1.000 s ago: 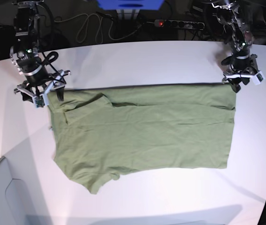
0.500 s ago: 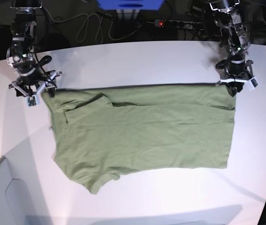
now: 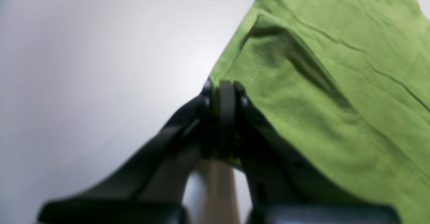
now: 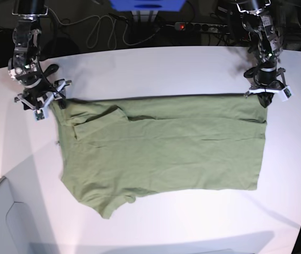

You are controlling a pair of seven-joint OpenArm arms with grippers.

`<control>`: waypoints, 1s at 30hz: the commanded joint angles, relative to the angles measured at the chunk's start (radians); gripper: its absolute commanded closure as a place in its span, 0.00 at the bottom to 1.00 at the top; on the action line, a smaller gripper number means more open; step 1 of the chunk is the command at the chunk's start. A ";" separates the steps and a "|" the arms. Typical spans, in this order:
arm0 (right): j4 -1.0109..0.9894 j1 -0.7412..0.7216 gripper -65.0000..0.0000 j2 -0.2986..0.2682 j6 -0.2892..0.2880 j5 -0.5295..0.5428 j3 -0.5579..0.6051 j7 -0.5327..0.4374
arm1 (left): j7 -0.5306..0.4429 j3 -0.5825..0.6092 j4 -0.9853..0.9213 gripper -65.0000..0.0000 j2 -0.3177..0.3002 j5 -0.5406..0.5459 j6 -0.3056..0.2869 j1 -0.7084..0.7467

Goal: Fold the T-shirt properly

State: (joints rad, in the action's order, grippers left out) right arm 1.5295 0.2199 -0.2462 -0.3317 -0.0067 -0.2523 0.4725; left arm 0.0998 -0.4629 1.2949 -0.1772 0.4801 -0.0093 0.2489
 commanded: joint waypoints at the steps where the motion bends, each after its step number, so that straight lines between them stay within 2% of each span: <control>1: 0.012 -0.001 0.54 -0.008 -0.036 -0.002 -0.003 0.004 | 0.085 0.005 -0.011 1.00 0.003 -0.010 0.009 0.013; 4: 0.012 0.000 0.73 -0.008 -0.040 -0.003 -0.003 0.012 | 0.085 0.000 -0.007 1.00 0.006 -0.010 0.009 0.017; 7: 0.013 0.000 0.97 -0.008 -0.040 -0.003 -0.003 0.012 | 0.085 -0.003 0.009 1.00 0.006 -0.010 0.009 0.020; 8: 0.016 0.000 1.00 -0.009 -0.040 -0.003 -0.003 0.012 | 0.085 -0.003 0.019 1.00 0.008 -0.010 0.009 0.023; 16: 0.108 0.013 1.00 -0.037 -0.040 -0.003 -0.003 0.021 | 0.085 -0.004 0.162 1.00 -0.002 -0.010 0.009 0.068; 23: 0.254 -0.029 1.00 -0.058 -0.043 -0.003 -0.003 0.151 | 0.091 -0.004 0.300 1.00 -0.002 -0.016 0.015 0.069; 30: 0.270 -0.122 1.00 -0.078 -0.043 -0.005 -0.003 0.231 | 0.222 -0.056 0.317 1.00 -0.003 -0.021 0.010 -0.012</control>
State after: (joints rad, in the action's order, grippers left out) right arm 1.7855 0.1101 -0.3061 -0.3660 -0.0143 -0.2489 0.7193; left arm 0.3470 -0.5140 1.5963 -0.1669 0.4568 0.0029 0.2478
